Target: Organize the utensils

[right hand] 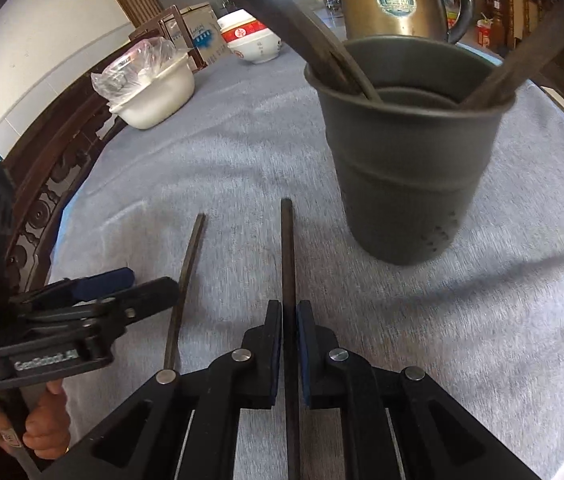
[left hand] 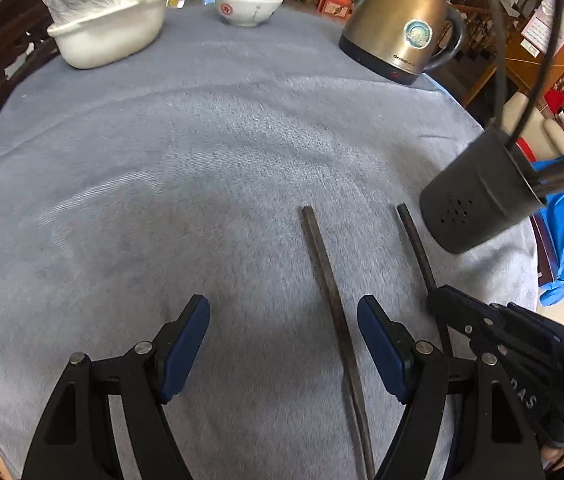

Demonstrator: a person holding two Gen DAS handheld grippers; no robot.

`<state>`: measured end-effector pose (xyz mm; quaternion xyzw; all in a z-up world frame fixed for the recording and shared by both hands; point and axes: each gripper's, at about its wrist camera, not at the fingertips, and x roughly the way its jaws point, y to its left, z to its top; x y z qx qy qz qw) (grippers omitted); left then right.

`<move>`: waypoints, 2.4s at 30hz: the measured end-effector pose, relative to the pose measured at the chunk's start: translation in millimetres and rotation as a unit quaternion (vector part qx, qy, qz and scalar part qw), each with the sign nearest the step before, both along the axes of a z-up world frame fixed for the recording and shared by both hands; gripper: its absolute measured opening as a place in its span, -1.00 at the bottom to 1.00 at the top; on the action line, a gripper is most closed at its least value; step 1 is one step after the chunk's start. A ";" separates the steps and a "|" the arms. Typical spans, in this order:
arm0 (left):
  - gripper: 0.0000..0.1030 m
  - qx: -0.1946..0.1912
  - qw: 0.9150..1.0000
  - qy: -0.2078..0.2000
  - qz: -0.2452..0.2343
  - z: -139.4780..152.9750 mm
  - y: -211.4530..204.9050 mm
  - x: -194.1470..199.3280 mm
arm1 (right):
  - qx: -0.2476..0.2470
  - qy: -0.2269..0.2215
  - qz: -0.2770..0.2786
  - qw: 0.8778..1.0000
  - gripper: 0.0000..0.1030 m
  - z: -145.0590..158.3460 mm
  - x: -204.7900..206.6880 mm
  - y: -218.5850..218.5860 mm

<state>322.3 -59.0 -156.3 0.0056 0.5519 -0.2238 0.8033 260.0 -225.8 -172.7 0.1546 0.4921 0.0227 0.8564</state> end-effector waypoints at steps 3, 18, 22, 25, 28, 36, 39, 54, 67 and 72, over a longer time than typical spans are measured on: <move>0.49 -0.005 1.000 0.000 0.000 -0.6 -4.4 7.9 | -0.002 -0.010 -0.003 1.000 -0.70 0.1 6.1 2.4; -0.72 -0.001 1.000 -0.021 -0.018 -3.3 -18.2 33.0 | -0.060 -0.032 -0.009 0.998 -0.84 -6.5 33.3 12.2; -0.80 -0.006 1.000 -0.019 -0.010 0.3 -11.1 30.3 | -0.046 -0.046 -0.012 0.998 -0.85 1.2 27.2 8.1; -0.82 -0.013 0.999 -0.031 0.001 11.6 -4.0 22.8 | -0.037 -0.071 -0.008 0.997 -0.85 17.5 18.9 7.1; -0.83 -0.025 0.998 -0.055 0.009 32.3 4.7 13.7 | -0.025 -0.101 0.002 0.995 -0.85 38.1 8.3 8.0; -0.87 -0.061 0.989 -0.132 0.035 101.5 34.4 -17.1 | -0.002 -0.188 0.027 0.982 -0.85 90.8 -30.9 18.4; -0.88 -0.070 0.983 -0.162 0.045 125.2 42.1 -29.2 | 0.000 -0.216 0.029 0.976 -0.85 107.3 -44.2 22.9; -0.89 -0.040 0.958 -0.278 0.062 189.9 36.1 -76.9 | 0.009 -0.315 0.010 0.949 -0.85 165.9 -85.7 23.1; -0.89 -0.015 0.947 -0.314 0.065 214.3 19.3 -100.0 | 0.019 -0.354 -0.011 0.935 -0.85 189.3 -108.0 3.1; -0.89 -0.001 0.941 -0.332 0.062 222.1 8.1 -109.3 | 0.022 -0.370 -0.021 0.928 -0.85 199.3 -119.3 -7.9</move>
